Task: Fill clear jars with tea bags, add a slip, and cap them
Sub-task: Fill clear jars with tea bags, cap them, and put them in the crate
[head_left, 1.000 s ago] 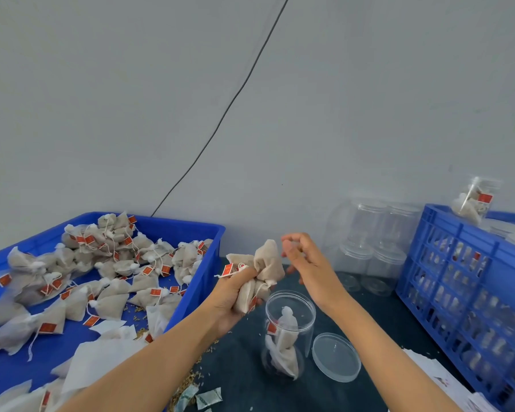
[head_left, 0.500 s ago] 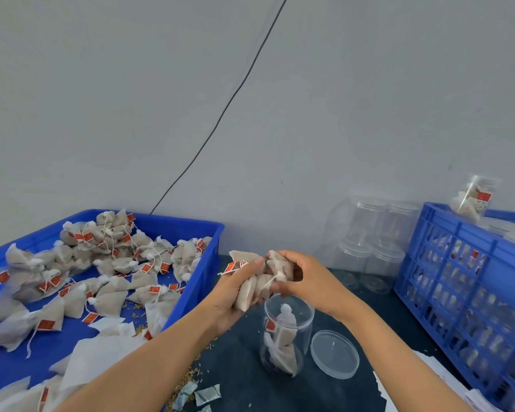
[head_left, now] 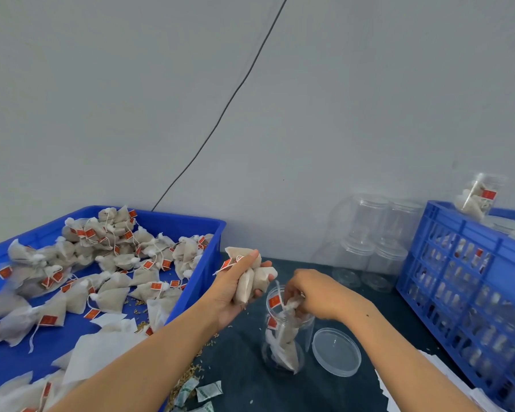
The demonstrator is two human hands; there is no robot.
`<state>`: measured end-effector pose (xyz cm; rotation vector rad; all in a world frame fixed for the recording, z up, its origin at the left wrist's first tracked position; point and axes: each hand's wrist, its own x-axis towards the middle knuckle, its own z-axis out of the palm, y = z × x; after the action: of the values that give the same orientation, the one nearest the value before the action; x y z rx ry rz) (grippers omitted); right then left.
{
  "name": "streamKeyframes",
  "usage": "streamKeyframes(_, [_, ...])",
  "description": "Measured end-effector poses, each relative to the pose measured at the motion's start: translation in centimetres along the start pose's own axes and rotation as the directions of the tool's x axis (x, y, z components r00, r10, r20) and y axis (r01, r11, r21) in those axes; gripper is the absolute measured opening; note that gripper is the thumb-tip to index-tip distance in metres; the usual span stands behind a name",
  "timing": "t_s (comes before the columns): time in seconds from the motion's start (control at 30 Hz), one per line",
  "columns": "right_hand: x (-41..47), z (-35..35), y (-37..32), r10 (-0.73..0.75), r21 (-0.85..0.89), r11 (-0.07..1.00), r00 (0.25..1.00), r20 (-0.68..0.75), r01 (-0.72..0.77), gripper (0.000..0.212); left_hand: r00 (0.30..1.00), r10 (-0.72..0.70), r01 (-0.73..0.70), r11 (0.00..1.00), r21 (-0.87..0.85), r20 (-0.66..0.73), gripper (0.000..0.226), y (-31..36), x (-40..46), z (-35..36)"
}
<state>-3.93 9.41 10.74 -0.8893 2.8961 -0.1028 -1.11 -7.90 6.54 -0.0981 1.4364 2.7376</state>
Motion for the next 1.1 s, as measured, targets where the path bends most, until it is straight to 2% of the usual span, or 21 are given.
streamKeyframes(0.17, [1.0, 0.5, -1.0, 0.001, -0.17, 0.985, 0.989, 0.151, 0.025, 0.038, 0.999, -0.024, 0.024, 1.0, -0.015, 0.022, 0.061, 0.0, 0.1, 0.0])
streamKeyframes(0.23, [1.0, 0.1, -1.0, 0.01, -0.129, 0.992, 0.985, 0.174, 0.012, 0.042, 0.999, -0.031, 0.031, 0.999, 0.009, 0.037, 0.069, 0.0, 0.1, 0.1])
streamKeyframes(0.3, [1.0, -0.8, -0.8, 0.019, -0.009, 1.0, 0.995, 0.096, -0.019, 0.042, 0.997, -0.038, 0.035, 0.998, 0.052, 0.063, 0.079, -0.1, 0.4, 0.0])
streamKeyframes(0.33, [1.1, -1.3, -0.6, 0.029, 0.054, 0.998, 1.0, -0.013, -0.028, 0.037, 0.995, -0.047, 0.041, 0.997, 0.064, 0.089, 0.084, -0.1, 0.6, 0.0])
streamKeyframes(0.4, [1.3, -2.1, -0.8, 0.074, 0.259, 0.966, 0.958, -0.278, 0.0, 0.027, 0.985, -0.081, 0.072, 0.995, 0.064, 0.155, 0.092, -0.3, 0.9, -0.2])
streamKeyframes(0.43, [1.3, -2.3, -1.2, 0.097, 0.41, 0.91, 0.934, -0.343, 0.056, 0.023, 0.981, -0.092, 0.082, 0.995, 0.064, 0.173, 0.093, -0.3, 1.0, -0.3])
streamKeyframes(0.5, [1.4, -2.4, -2.1, 0.074, 0.655, 0.742, 0.955, -0.287, 0.139, 0.025, 0.978, -0.085, 0.068, 0.993, 0.092, 0.188, 0.083, -0.5, 1.1, -0.6])
streamKeyframes(0.53, [1.5, -2.3, -2.4, 0.042, 0.693, 0.709, 0.973, -0.228, 0.132, 0.03, 0.978, -0.078, 0.059, 0.993, 0.103, 0.192, 0.076, -0.6, 1.1, -0.7])
streamKeyframes(0.6, [1.6, -1.6, -2.8, 0.012, 0.684, 0.72, 0.984, -0.18, 0.117, 0.031, 0.985, -0.076, 0.062, 0.994, 0.094, 0.155, 0.065, -0.6, 1.1, -0.7])
streamKeyframes(0.67, [1.7, -0.9, -2.9, 0.034, 0.688, 0.712, 0.972, -0.233, 0.14, 0.024, 0.992, -0.071, 0.062, 0.994, 0.095, 0.103, 0.064, -0.5, 1.0, -0.7])
streamKeyframes(0.73, [1.9, -0.6, -3.0, 0.075, 0.692, 0.703, 0.951, -0.299, 0.163, 0.018, 0.992, -0.063, 0.048, 0.99, 0.133, 0.107, 0.064, -0.4, 0.8, -0.6])
streamKeyframes(0.83, [2.3, -0.5, -2.7, 0.218, 0.708, 0.694, 0.899, -0.379, 0.13, 0.015, 0.984, -0.1, 0.076, 0.985, 0.158, 0.148, 0.061, -0.3, 0.3, -0.2])
streamKeyframes(0.87, [2.4, -0.5, -2.5, 0.286, 0.759, 0.641, 0.882, -0.374, 0.113, 0.014, 0.983, -0.102, 0.077, 0.984, 0.163, 0.154, 0.06, -0.2, 0.2, -0.2])
streamKeyframes(0.93, [2.2, -0.9, -2.0, 0.387, 0.894, 0.44, 0.88, -0.276, 0.087, 0.012, 0.985, -0.081, 0.052, 0.982, 0.183, 0.155, 0.06, -0.2, 0.2, -0.4])
streamKeyframes(1.0, [1.8, -1.6, -1.5, 0.383, 0.976, 0.202, 0.911, -0.15, 0.076, 0.018, 0.988, -0.059, 0.031, 0.982, 0.189, 0.143, 0.06, -0.1, 0.3, -0.5])
streamKeyframes(1.03, [1.5, -1.9, -1.1, 0.375, 0.984, 0.166, 0.92, -0.118, 0.058, 0.025, 0.989, -0.054, 0.03, 0.984, 0.176, 0.135, 0.058, -0.1, 0.4, -0.5])
streamKeyframes(1.07, [1.3, -2.1, -0.7, 0.38, 0.974, 0.227, 0.918, -0.112, 0.024, 0.034, 0.989, -0.055, 0.033, 0.987, 0.158, 0.134, 0.056, -0.2, 0.5, -0.5])
streamKeyframes(1.1, [1.1, -2.2, -0.2, 0.387, 0.936, 0.351, 0.913, -0.129, -0.016, 0.04, 0.989, -0.057, 0.039, 0.99, 0.135, 0.136, 0.054, -0.2, 0.6, -0.6])
